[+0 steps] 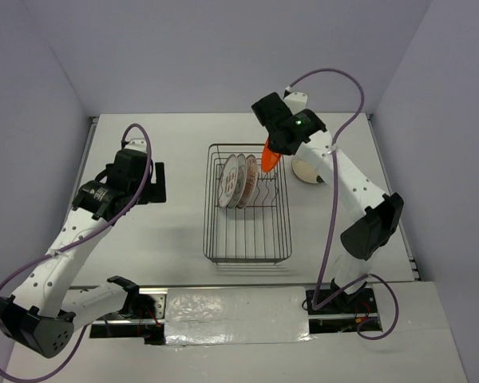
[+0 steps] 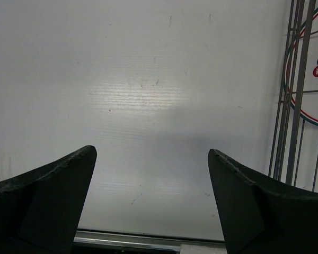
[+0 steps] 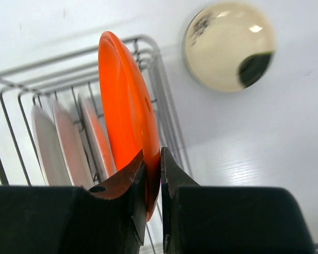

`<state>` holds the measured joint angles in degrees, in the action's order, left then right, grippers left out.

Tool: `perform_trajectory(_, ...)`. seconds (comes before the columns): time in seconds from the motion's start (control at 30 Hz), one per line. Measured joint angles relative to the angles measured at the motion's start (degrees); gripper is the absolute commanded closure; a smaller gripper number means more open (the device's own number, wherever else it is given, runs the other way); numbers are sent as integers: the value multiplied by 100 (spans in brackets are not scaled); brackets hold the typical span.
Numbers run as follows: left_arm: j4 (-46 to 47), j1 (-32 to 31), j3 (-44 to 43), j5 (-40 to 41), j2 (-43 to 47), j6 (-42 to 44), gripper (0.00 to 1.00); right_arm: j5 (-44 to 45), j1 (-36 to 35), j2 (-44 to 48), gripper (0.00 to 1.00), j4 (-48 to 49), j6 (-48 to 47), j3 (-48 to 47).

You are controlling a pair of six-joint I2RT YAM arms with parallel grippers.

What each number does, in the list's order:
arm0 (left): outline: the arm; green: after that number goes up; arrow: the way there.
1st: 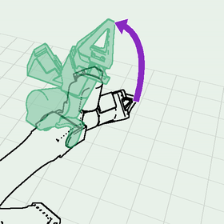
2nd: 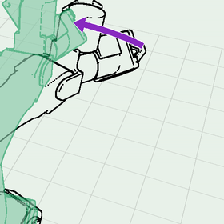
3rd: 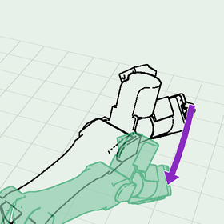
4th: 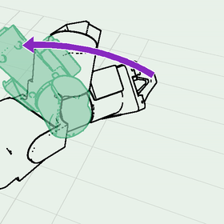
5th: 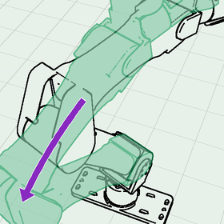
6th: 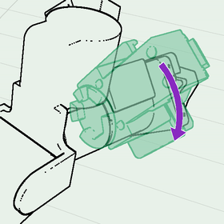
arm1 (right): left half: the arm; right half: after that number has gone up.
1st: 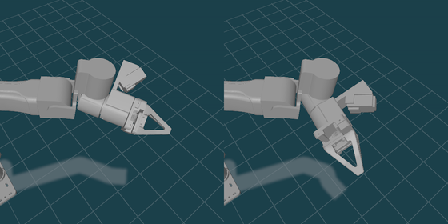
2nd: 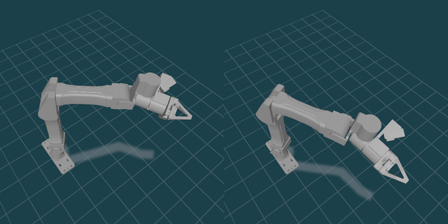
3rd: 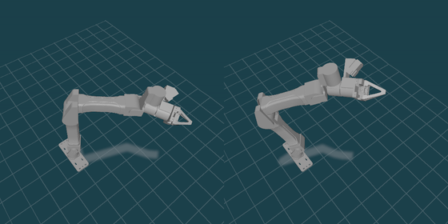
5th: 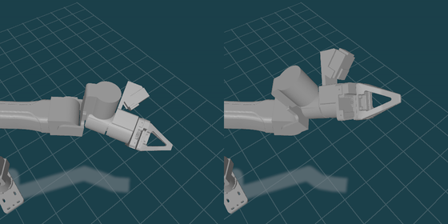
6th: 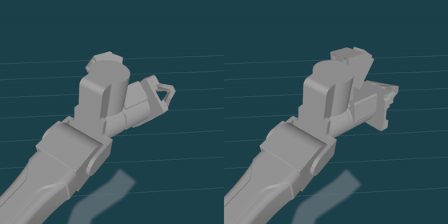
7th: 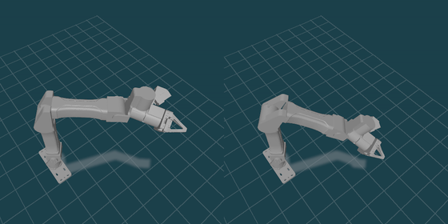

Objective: Unload the plates from the dish rack

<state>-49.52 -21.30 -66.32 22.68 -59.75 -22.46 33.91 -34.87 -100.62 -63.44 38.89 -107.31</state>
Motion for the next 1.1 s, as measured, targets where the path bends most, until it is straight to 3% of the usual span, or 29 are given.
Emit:
perform_trajectory(0.1, -2, 0, 0, 13, 0, 0, 0, 402, 232, 96, 96, -398, -37, -476)
perform_trajectory(0.2, -4, 0, 0, 17, 0, 0, 0, 463, 933, 472, 96, -229, -245, -125)
perform_trajectory(0.27, -2, 0, 0, 11, 0, 0, 1, -92, 1738, 1012, 96, 822, -706, 962)
perform_trajectory(0.3, -2, 0, 0, 4, 0, 0, 0, -835, 2393, 1386, 96, 1596, -927, 1849)
perform_trajectory(0.37, -4, 0, 0, -26, 0, 2, 0, -1657, 3071, 1556, 95, 2326, -1021, 2592)
perform_trajectory(0.53, 103, 0, 66, -264, 76, 26, 1, -3193, 3910, 944, 91, 3884, -1027, 3386)
perform_trajectory(0.6, 203, 0, 219, -437, 219, 28, 0, -3574, 3963, 490, 80, 4365, -997, 3386)
perform_trajectory(0.63, 227, 0, 282, -511, 269, 33, 1, -3685, 3971, 321, 66, 4509, -964, 3386)
perform_trajectory(0.7, 271, 0, 385, -651, 326, 48, 0, -3812, 3987, 20, 52, 4686, -916, 3386)
perform_trajectory(0.87, 291, 0, 402, -743, 245, 131, 0, -3757, 4002, -85, 43, 4819, -841, 3709)
perform_trajectory(0.93, 258, 0, 306, -750, 133, 133, 1, -3639, 4002, 33, 28, 4784, -780, 3969)
perform_trajectory(1.0, 267, 0, 142, -761, -13, 133, 0, -3418, 3976, 155, 23, 4529, -715, 4068)
perform_trajectory(1.03, 251, 0, 13, -763, -105, 131, 0, -3174, 3936, 234, 1, 4356, -664, 4072)
perform_trajectory(1.1, 269, 0, -267, -772, -297, 127, 0, -2369, 3735, 494, 0, 3814, -533, 4009)
